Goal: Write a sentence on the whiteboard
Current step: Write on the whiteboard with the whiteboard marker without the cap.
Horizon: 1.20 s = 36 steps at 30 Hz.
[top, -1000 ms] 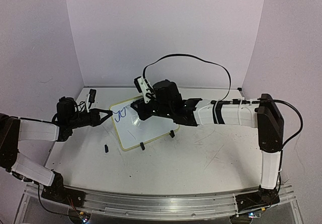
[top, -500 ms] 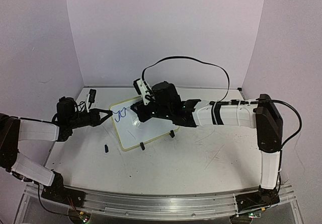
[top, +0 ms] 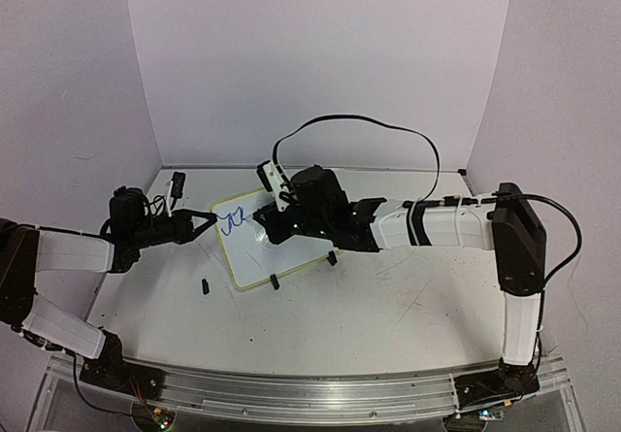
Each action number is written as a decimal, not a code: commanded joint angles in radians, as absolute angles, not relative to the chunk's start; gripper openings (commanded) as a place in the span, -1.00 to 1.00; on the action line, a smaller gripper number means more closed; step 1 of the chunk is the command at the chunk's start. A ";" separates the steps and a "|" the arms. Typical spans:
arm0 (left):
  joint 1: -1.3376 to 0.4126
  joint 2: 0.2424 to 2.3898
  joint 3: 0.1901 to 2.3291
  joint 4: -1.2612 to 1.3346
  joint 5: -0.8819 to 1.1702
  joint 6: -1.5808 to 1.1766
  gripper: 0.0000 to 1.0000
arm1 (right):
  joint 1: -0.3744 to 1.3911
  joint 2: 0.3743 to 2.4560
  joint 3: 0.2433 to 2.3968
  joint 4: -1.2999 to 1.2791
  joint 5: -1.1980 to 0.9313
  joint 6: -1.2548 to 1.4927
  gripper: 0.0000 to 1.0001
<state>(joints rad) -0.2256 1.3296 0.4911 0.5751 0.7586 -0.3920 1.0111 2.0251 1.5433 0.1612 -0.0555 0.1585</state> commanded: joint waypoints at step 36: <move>-0.223 1.324 0.541 0.610 0.788 -0.394 -1.00 | 0.983 1.998 1.620 0.163 0.060 0.126 -1.00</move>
